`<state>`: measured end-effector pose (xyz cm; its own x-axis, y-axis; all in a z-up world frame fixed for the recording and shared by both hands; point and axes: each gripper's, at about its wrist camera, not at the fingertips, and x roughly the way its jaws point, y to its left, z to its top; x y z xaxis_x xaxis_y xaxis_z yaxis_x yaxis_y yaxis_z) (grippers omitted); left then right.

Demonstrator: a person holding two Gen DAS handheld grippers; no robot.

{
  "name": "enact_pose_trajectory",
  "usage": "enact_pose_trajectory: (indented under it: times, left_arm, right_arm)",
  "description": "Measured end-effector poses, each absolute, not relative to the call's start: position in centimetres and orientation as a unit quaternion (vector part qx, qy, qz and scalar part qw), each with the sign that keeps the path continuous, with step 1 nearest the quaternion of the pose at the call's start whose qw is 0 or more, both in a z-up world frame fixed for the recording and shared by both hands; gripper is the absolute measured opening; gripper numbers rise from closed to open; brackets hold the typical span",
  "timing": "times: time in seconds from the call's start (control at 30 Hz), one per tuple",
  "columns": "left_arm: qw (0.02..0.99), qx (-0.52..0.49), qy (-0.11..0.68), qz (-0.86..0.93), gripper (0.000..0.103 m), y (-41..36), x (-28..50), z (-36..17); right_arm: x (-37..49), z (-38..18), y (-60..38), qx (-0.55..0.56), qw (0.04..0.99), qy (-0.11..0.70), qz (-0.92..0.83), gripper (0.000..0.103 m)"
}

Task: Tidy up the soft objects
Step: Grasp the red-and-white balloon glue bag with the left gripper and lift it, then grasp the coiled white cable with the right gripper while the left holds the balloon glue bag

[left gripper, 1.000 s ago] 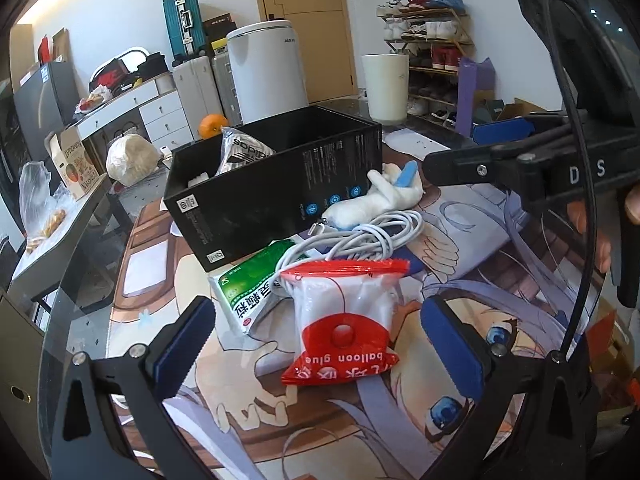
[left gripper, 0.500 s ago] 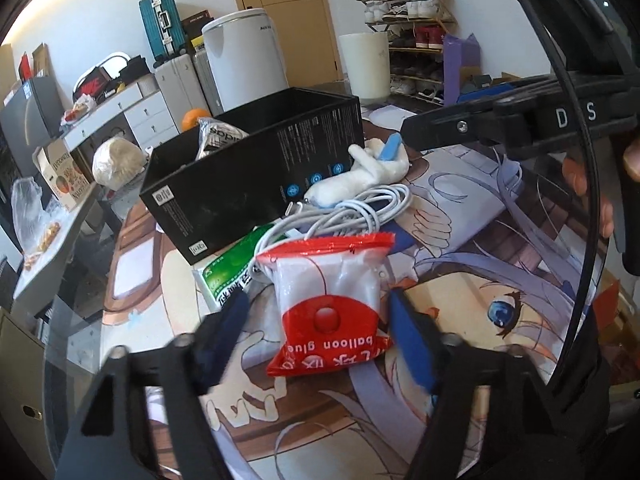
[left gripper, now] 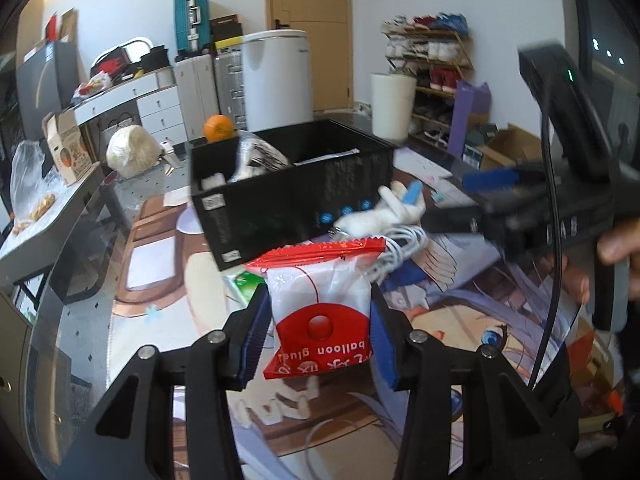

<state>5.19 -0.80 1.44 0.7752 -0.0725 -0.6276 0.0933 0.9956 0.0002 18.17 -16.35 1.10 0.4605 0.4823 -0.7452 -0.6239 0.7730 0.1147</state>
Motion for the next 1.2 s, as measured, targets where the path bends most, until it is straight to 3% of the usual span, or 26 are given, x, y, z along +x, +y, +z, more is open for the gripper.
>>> enact_pose_trajectory:
  times: [0.83,1.2]
  left_arm:
    - [0.943,-0.026,0.332,-0.025,0.046,2.5,5.4,1.0]
    - [0.942,-0.026,0.333,-0.025,0.046,2.5,5.4,0.9]
  right_arm:
    - [17.5,-1.8,-11.6,-0.064,0.815,0.45,0.359,0.1]
    - [17.9,-1.7,-11.5,-0.077,0.823,0.44,0.35,0.077]
